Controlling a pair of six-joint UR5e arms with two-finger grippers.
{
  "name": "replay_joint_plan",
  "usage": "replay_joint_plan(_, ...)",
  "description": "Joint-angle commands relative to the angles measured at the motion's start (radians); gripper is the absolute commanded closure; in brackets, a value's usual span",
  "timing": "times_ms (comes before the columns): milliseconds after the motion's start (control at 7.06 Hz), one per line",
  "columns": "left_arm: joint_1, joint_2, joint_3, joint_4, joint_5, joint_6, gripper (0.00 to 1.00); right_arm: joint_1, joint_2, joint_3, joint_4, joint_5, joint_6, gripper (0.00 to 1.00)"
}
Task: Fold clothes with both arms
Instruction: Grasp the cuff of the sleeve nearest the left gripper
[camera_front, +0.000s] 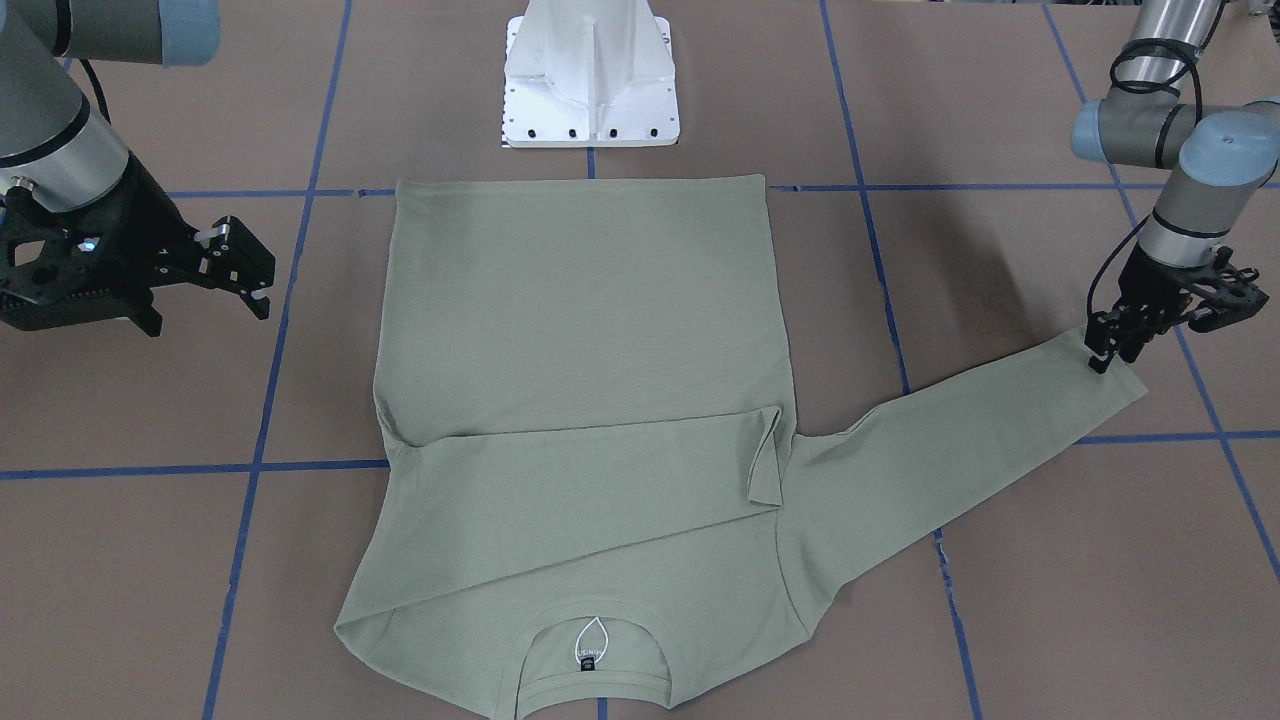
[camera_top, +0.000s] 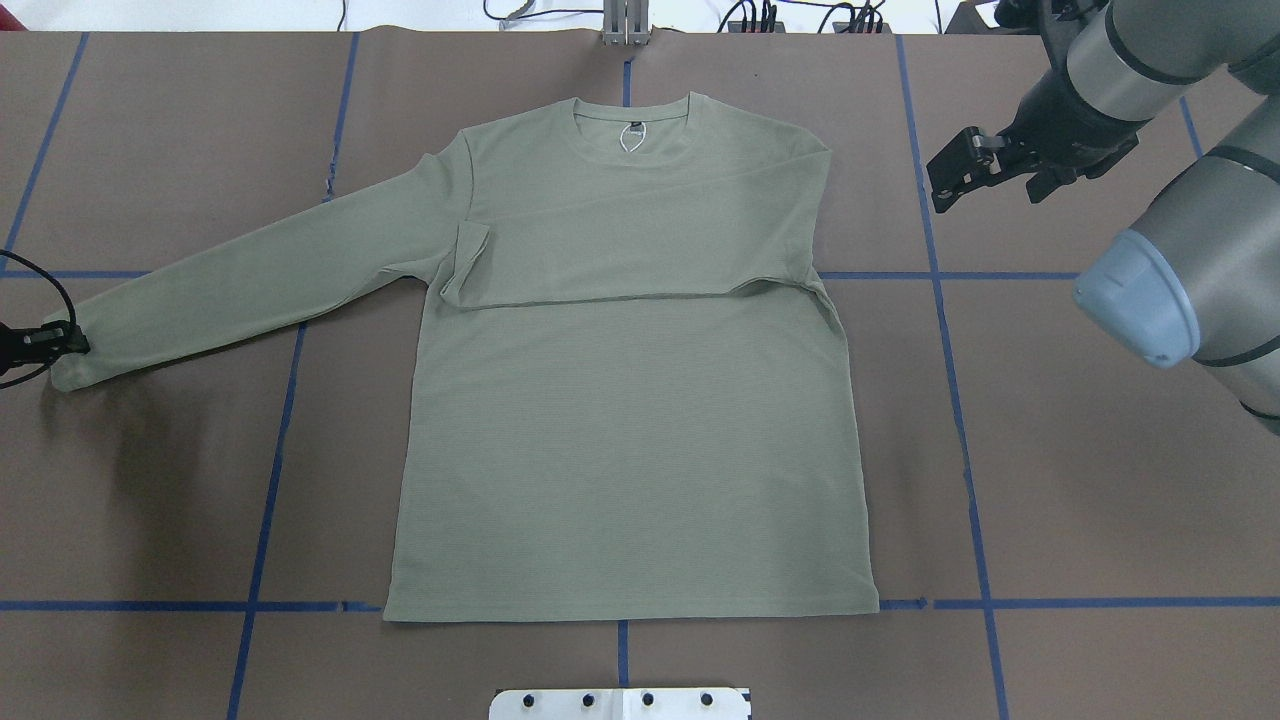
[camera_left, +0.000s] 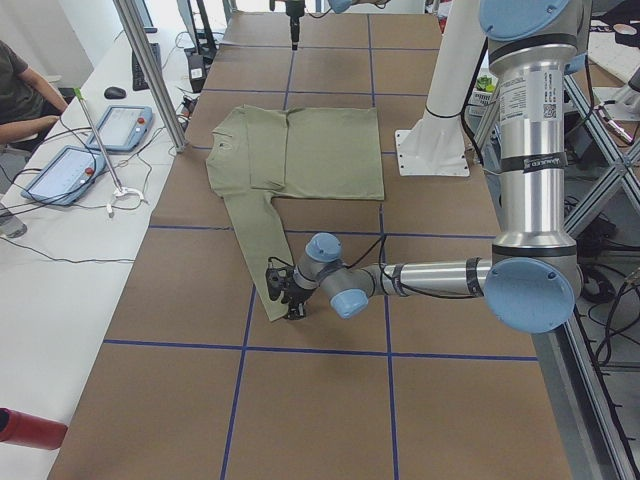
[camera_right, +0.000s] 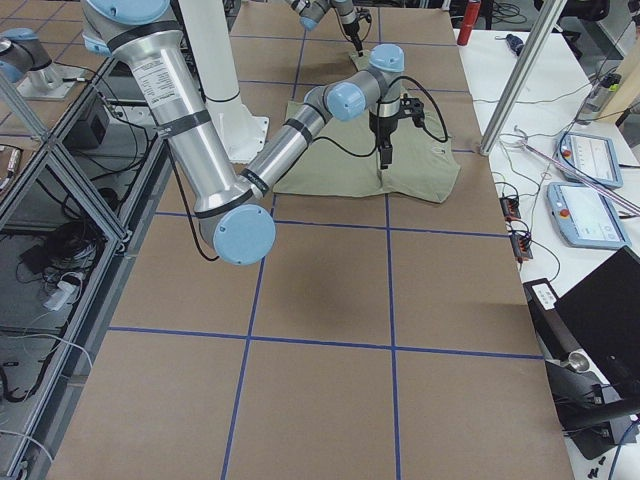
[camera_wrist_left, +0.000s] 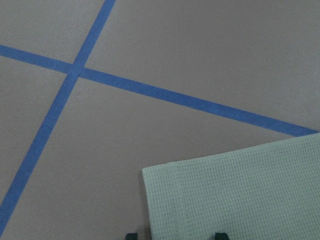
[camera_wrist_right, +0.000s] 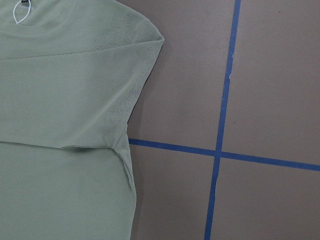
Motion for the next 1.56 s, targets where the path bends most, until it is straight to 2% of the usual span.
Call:
replay_joint_plan(0,0.003,0.001,-0.009,0.001,-0.003,-0.004,0.85,0.002,0.000,0.000,0.000,0.001,0.000,0.00)
replay_joint_plan(283,0.003,0.004,-0.041,0.004,-0.009,-0.004,0.90,0.004,-0.001,0.000,0.000,0.001,0.000,0.00)
replay_joint_plan(425,0.003,0.011,-0.058,0.007,-0.011,-0.004,1.00,0.004,-0.001,0.000,0.000,0.003,0.000,0.00)
replay_joint_plan(708,0.003,0.016,-0.098,0.014,-0.018,-0.004,1.00,0.005,-0.003,0.000,0.000,0.003,0.000,0.00)
replay_joint_plan(850,0.003,0.020,-0.154,0.064,-0.065,-0.004,1.00,0.007,-0.003,0.000,-0.002,0.009,0.000,0.00)
replay_joint_plan(1133,0.006,-0.048,-0.372,0.397,-0.118,-0.002,1.00,0.011,-0.044,0.027,0.000,0.013,0.000,0.00)
replay_joint_plan(1275,0.006,-0.137,-0.433,0.551,-0.160,-0.004,1.00,0.017,-0.078,0.047,0.001,0.013,-0.003,0.00)
replay_joint_plan(1417,0.008,-0.298,-0.452,0.745,-0.164,-0.004,1.00,0.027,-0.115,0.066,0.003,0.015,-0.012,0.00)
